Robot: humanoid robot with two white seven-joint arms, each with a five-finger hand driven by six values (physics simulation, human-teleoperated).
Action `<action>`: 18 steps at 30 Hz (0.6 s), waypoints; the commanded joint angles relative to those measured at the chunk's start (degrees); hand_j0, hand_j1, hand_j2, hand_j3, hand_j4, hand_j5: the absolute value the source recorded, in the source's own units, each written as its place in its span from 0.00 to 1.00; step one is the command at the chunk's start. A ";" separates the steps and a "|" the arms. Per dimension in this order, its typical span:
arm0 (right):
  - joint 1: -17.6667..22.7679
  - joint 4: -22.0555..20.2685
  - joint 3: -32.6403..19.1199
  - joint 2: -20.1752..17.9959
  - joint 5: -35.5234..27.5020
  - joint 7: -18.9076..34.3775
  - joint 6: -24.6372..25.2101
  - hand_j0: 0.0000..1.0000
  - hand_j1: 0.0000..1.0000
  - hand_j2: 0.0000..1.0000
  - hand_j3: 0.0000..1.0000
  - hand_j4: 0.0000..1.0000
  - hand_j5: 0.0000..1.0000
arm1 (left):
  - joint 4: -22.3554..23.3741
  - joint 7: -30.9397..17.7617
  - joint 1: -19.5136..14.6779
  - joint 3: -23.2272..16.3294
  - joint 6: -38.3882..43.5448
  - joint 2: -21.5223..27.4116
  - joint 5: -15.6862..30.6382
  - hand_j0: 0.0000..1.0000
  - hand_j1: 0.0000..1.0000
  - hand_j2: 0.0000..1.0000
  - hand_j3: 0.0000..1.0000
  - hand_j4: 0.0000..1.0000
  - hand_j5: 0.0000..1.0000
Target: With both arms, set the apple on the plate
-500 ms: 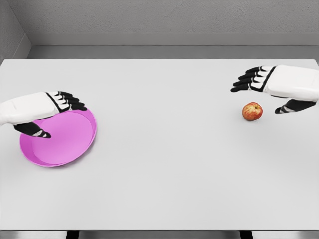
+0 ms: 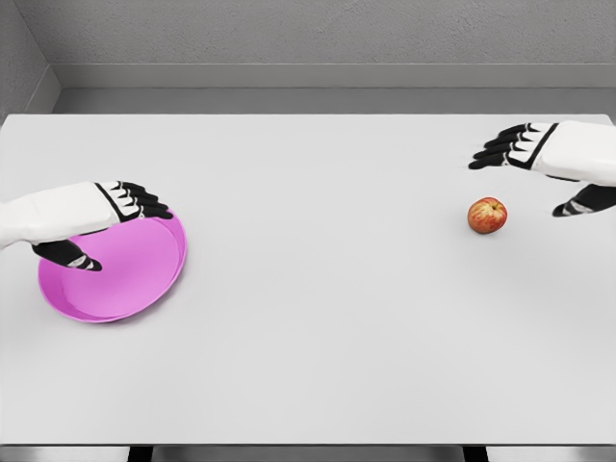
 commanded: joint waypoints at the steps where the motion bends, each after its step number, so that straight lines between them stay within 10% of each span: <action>1: 0.09 2.20 1.04 -0.40 -6.21 -0.03 0.17 1.00 1.00 1.00 1.00 1.00 1.00 | -0.01 -0.18 0.00 0.01 0.12 -0.13 0.37 1.00 1.00 1.00 1.00 1.00 1.00; 18: -0.53 2.99 6.93 1.97 3.02 -0.03 8.19 1.00 1.00 1.00 1.00 1.00 1.00 | 0.08 -2.02 -0.44 0.01 0.12 -0.39 0.37 1.00 1.00 1.00 1.00 1.00 1.00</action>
